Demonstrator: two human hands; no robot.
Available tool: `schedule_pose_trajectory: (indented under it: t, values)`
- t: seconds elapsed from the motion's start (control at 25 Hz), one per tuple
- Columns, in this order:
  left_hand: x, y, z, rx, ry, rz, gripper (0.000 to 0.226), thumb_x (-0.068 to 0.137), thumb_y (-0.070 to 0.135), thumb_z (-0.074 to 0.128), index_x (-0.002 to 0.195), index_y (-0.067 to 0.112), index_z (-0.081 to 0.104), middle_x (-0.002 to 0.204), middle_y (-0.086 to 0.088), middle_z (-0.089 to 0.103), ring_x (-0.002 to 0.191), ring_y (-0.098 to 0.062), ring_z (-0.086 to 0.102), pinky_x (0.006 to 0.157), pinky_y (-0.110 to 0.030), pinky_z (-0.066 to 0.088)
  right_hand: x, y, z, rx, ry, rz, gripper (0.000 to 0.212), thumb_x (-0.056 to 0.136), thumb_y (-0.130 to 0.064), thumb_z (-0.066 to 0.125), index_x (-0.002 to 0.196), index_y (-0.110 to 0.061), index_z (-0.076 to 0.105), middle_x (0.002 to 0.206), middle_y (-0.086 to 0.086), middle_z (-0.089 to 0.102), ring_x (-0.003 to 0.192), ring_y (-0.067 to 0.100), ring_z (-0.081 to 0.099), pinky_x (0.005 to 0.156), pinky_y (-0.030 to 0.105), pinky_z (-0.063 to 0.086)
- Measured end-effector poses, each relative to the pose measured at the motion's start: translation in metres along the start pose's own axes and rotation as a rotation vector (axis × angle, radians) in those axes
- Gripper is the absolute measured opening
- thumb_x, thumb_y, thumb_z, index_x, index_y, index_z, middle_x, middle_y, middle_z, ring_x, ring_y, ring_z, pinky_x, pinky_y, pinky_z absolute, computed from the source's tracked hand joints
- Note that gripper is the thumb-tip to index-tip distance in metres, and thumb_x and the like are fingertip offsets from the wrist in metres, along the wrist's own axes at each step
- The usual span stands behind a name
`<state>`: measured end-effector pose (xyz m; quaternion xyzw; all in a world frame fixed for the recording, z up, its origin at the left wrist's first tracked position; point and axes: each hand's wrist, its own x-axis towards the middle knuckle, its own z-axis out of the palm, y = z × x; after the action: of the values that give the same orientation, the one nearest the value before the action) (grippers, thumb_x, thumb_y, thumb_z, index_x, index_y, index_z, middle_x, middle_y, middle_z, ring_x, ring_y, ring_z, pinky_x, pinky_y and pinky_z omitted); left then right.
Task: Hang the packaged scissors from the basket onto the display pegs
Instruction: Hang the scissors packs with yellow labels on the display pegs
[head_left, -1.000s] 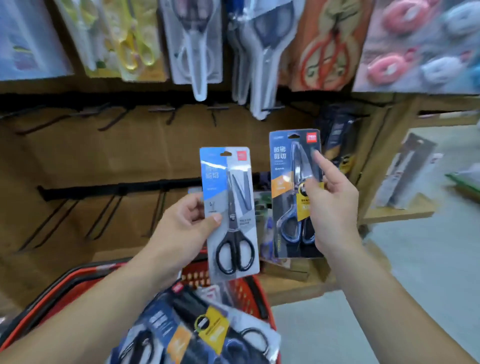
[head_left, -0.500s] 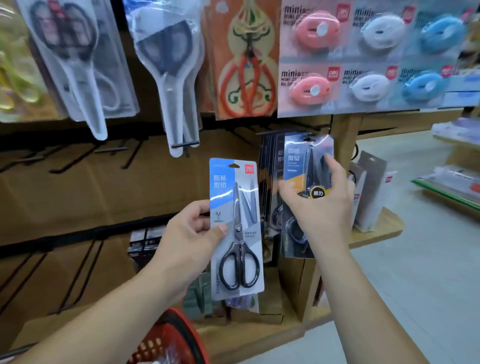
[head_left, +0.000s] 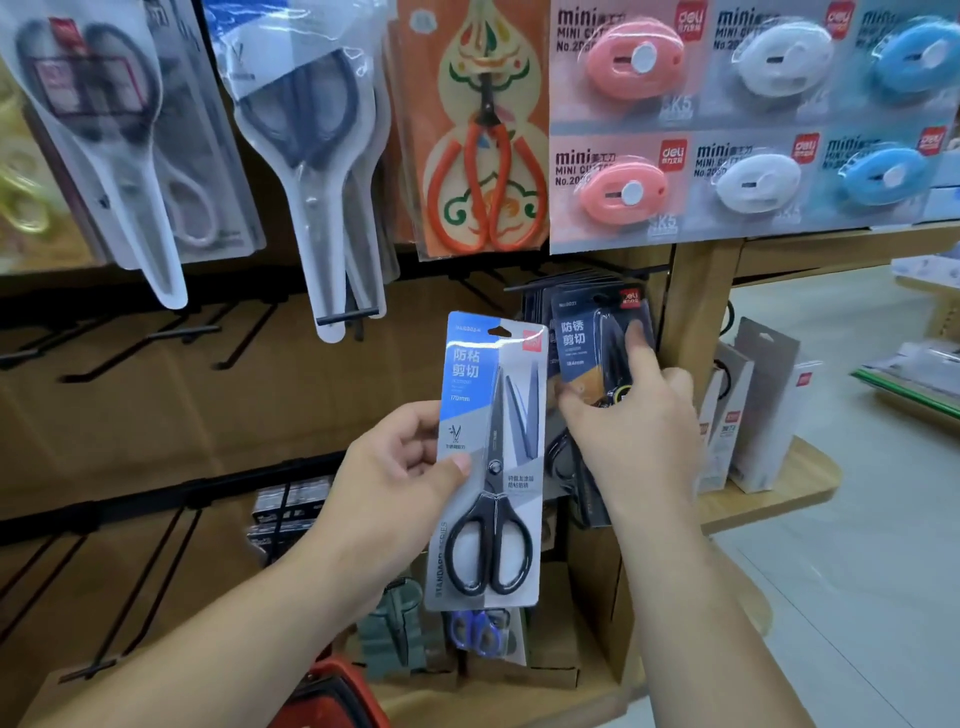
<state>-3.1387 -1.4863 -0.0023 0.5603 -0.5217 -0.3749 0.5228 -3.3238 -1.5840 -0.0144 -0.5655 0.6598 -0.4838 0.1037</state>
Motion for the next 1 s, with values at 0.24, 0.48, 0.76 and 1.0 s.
schedule_pose_trajectory:
  t: [0.24,0.48,0.76,1.0]
  values:
    - [0.002,0.004,0.004,0.003,0.017,0.030,0.028,0.103,0.007,0.065,0.119,0.029,0.070,0.101,0.001,0.080,0.094,-0.018,0.079,0.081,-0.035,0.066,0.005,-0.008,-0.016,0.159,0.044,-0.081,0.050,0.098,-0.044,0.065,0.146,-0.029,0.060,0.122,0.000,0.062,0.100,0.008,0.050,0.084,0.029,0.041]
    - [0.040,0.001,0.030,0.011,0.147,0.029,0.025,0.100,0.007,0.069,0.112,0.029,0.067,0.086,-0.001,0.079,0.083,-0.021,0.079,0.078,-0.041,0.066,0.003,-0.013,-0.018,0.323,-0.217,-0.164,0.042,0.096,-0.040,0.070,0.137,-0.029,0.067,0.092,-0.012,0.074,0.087,0.004,0.071,0.083,0.034,0.059]
    - [0.049,-0.020,0.007,0.244,0.114,-0.063,0.022,0.097,0.016,0.075,0.118,0.012,0.070,0.110,-0.003,0.072,0.102,-0.020,0.069,0.085,-0.028,0.056,-0.020,-0.029,-0.011,0.009,-0.326,-0.390,0.023,0.096,-0.047,0.067,0.112,-0.034,0.078,0.083,-0.022,0.066,0.095,0.013,0.067,0.084,0.041,0.060]
    - [-0.075,-0.042,-0.088,0.416,-0.037,0.009,0.024,0.095,0.009,0.074,0.113,0.024,0.071,0.109,0.006,0.075,0.092,-0.004,0.071,0.084,-0.016,0.055,-0.107,-0.079,0.001,-0.064,-0.772,-0.536,0.028,0.093,-0.053,0.068,0.113,-0.035,0.077,0.084,-0.016,0.070,0.087,0.008,0.068,0.085,0.039,0.059]
